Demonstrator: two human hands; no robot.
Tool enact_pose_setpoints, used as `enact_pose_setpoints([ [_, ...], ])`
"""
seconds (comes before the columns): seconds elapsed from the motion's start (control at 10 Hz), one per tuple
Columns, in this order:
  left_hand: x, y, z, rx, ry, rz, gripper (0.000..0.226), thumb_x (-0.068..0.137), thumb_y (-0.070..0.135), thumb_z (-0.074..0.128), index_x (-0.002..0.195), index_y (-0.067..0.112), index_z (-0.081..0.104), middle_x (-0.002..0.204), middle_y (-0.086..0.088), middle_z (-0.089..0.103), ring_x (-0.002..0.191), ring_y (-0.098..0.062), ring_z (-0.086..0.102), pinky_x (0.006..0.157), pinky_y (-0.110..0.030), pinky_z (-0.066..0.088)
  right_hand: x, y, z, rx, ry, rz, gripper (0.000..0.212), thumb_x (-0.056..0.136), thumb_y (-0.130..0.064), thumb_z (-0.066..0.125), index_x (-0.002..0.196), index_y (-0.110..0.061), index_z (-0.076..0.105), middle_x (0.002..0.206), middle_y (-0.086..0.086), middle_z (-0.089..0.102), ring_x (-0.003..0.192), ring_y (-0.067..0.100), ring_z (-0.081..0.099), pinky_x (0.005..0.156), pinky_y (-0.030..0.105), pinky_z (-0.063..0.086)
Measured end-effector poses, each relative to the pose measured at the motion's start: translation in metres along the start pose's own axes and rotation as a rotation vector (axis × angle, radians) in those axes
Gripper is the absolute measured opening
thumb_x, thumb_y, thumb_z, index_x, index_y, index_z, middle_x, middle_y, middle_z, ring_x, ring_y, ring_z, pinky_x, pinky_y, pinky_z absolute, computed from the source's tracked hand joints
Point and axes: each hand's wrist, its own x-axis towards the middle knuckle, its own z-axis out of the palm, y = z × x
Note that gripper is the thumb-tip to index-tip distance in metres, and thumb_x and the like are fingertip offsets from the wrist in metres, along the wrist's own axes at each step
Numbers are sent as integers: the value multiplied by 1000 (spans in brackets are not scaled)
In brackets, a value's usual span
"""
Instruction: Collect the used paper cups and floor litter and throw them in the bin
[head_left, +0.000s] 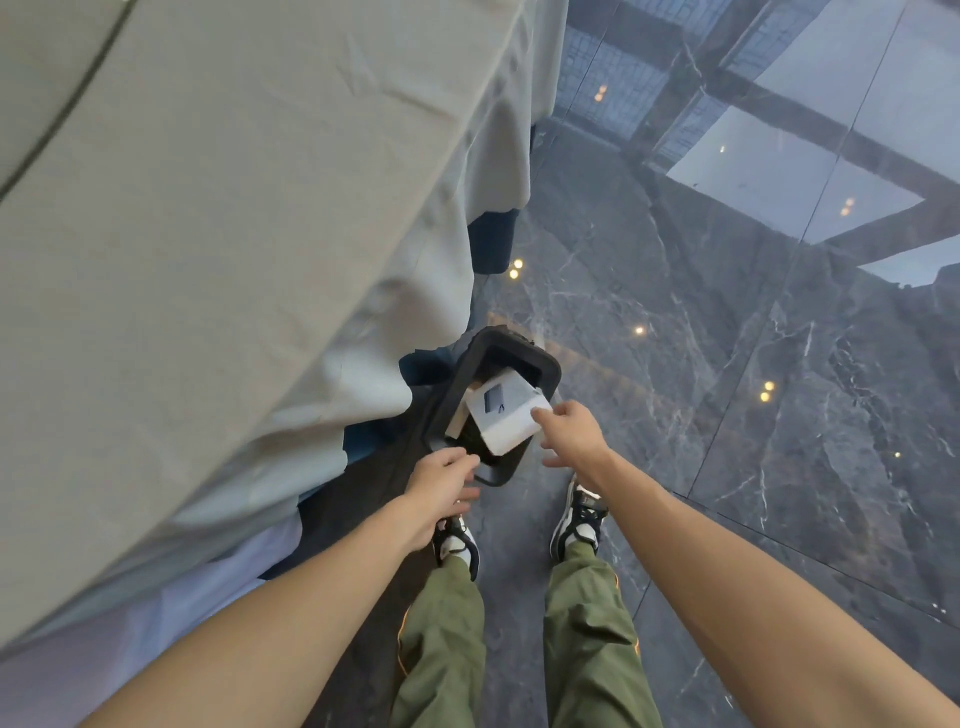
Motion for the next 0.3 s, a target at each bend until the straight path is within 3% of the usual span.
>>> enact_pose_setpoints([
  [0.1,-19,18,-12,144,9,68,51,102,29,59,151,18,50,123,-6,67,103,-19,69,82,-30,57,-12,-13,-15,-41,-22,1,35,98,-26,55,123,-2,59,115,15,65,106,32,67,81,44,64],
  [0.2,-38,34,-15,189,5,130,50,103,29,58,151,18,50,127,-7,67,105,-19,68,86,-31,55,-25,-26,-23,-63,-57,-30,35,96,-25,55,117,2,64,103,15,67,91,28,67,67,36,58],
  [0.3,-67,56,-13,253,27,189,47,103,30,57,148,18,52,123,-4,67,99,-16,67,82,-31,54,-55,-46,-33,-105,-57,-77,35,96,-23,56,112,6,66,85,11,60,77,25,59,64,36,49],
])
